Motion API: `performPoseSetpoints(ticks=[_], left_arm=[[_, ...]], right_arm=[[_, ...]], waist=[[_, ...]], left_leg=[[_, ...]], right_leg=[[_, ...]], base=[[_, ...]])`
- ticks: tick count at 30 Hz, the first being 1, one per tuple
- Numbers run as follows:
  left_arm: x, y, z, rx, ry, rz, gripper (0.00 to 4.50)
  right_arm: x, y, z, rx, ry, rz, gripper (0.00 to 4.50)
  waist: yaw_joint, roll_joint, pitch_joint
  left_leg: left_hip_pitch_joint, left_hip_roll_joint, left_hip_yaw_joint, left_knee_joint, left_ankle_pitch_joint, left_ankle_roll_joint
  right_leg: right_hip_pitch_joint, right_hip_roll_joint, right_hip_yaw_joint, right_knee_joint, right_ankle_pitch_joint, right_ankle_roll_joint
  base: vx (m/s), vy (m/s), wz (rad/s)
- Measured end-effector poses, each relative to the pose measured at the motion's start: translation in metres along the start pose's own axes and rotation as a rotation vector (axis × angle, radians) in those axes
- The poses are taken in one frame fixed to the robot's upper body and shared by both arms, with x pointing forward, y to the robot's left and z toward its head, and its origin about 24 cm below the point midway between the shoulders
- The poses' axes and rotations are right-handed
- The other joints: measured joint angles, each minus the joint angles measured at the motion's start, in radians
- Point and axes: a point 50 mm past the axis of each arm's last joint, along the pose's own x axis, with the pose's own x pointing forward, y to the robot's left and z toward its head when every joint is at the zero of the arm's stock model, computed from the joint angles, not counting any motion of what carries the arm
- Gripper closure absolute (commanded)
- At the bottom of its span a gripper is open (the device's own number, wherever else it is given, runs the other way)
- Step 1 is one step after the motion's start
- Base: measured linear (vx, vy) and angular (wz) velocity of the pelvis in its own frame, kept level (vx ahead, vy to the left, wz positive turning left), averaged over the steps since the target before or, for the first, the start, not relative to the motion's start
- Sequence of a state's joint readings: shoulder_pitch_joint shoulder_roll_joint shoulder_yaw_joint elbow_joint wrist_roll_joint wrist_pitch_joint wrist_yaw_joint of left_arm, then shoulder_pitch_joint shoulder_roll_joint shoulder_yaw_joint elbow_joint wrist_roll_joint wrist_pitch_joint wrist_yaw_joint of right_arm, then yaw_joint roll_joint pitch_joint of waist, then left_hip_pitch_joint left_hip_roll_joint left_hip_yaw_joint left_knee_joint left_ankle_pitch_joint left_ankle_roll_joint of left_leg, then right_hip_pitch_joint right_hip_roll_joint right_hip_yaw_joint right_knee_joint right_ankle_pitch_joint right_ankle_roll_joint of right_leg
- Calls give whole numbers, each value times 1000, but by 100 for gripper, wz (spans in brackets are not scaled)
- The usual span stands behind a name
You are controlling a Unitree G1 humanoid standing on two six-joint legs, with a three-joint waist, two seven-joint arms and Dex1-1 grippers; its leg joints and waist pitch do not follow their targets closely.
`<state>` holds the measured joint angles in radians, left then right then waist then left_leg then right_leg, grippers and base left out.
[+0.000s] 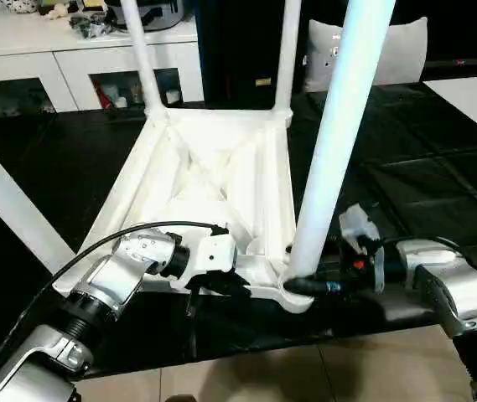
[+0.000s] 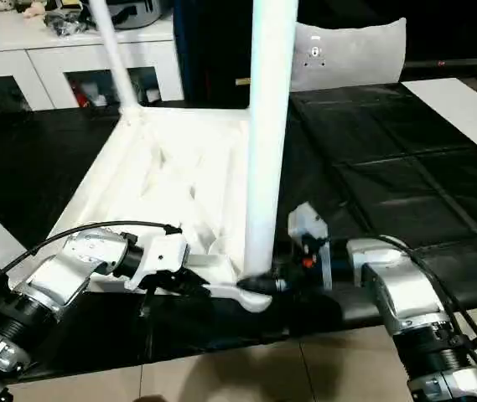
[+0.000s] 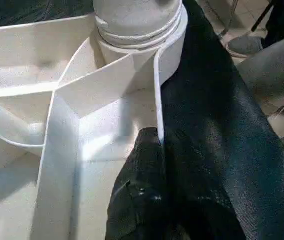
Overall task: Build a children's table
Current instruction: Rotate leg to tighten
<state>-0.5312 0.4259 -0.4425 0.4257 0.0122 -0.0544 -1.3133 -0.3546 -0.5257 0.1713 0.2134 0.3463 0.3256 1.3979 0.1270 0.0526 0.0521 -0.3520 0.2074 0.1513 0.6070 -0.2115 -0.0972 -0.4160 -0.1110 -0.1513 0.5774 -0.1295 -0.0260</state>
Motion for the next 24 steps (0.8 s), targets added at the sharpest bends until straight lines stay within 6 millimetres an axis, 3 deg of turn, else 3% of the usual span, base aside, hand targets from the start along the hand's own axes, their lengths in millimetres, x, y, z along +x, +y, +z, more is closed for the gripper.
performPoseSetpoints(ticks=[9,13,16,19,24], left_arm=[[0,-2,-1,2,-9,-28,450],[0,-3,-1,-15,-16,-31,450],[-2,-3,-3,-44,-13,-21,450],[-6,0,-7,-115,-8,40,450],[-7,12,-12,-260,-14,245,450]], right_arm=[[-1,2,-1,22,10,27,214],[-1,2,1,11,13,21,234],[3,1,1,9,6,-2,240],[16,-5,1,18,-31,-91,242],[33,-29,10,58,-81,-393,248]], waist=[[3,-1,0],[5,-2,-1],[-2,-2,-1],[-21,-3,-2],[-91,-4,-2]], left_leg=[[0,0,0,0,0,0],[0,0,0,0,0,0],[1,0,0,0,0,0],[3,0,0,0,0,-1],[3,0,-4,5,2,-4]], right_leg=[[1,0,1,0,0,0],[1,0,1,0,-1,1],[1,0,1,0,0,1],[3,1,0,0,0,1],[6,1,-14,-12,0,1]], base=[[0,0,0],[0,0,0],[0,0,0],[0,0,0],[0,0,0]])
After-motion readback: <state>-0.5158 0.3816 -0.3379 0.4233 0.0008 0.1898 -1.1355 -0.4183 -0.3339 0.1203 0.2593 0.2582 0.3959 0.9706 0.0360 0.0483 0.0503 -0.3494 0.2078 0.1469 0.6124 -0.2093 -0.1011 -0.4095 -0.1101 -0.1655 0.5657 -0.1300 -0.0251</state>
